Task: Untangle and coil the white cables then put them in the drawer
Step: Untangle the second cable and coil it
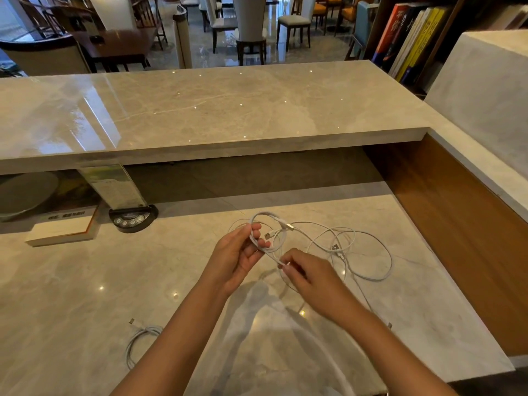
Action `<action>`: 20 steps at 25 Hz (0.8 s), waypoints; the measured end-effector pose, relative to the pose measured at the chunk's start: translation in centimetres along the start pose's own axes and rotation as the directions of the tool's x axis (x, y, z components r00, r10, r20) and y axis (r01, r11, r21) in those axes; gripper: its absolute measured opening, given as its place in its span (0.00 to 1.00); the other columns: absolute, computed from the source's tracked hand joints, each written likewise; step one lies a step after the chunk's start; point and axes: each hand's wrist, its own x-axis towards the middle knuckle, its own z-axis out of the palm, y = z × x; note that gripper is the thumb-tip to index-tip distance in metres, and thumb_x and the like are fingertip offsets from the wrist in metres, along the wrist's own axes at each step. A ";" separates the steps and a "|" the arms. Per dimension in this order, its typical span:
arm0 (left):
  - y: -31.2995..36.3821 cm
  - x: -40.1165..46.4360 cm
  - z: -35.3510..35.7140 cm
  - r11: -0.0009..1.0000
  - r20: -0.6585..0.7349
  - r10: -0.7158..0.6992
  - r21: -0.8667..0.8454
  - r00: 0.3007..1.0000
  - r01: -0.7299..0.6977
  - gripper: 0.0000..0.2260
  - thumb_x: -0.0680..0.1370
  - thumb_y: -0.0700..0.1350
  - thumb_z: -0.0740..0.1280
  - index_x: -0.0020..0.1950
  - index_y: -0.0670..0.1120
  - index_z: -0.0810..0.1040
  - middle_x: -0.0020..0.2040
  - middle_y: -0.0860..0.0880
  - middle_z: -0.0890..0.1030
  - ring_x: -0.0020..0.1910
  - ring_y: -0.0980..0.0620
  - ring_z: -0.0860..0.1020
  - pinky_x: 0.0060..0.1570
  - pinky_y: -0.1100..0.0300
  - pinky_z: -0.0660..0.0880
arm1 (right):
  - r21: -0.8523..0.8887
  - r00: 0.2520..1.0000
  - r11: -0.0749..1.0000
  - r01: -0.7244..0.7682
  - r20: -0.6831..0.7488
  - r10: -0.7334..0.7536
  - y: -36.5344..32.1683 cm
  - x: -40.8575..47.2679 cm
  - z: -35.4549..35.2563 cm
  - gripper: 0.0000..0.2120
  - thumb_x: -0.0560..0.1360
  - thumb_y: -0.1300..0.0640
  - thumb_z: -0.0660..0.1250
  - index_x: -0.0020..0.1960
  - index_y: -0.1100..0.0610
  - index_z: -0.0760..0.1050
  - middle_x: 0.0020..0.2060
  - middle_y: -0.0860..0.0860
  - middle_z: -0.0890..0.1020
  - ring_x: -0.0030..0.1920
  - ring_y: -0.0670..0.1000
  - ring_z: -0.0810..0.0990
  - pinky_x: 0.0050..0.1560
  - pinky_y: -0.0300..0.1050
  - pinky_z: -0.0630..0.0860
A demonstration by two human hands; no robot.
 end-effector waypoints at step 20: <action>0.4 -1.4 0.3 0.714 0.091 0.025 0.695 0.996 -0.082 0.10 0.79 0.38 0.62 0.43 0.41 0.82 0.31 0.47 0.79 0.29 0.53 0.79 0.38 0.60 0.80 | -0.302 0.963 0.920 -0.250 0.020 0.268 -1.4 6.1 -7.7 0.15 0.76 0.53 0.64 0.37 0.63 0.78 0.29 0.55 0.77 0.28 0.50 0.67 0.30 0.42 0.63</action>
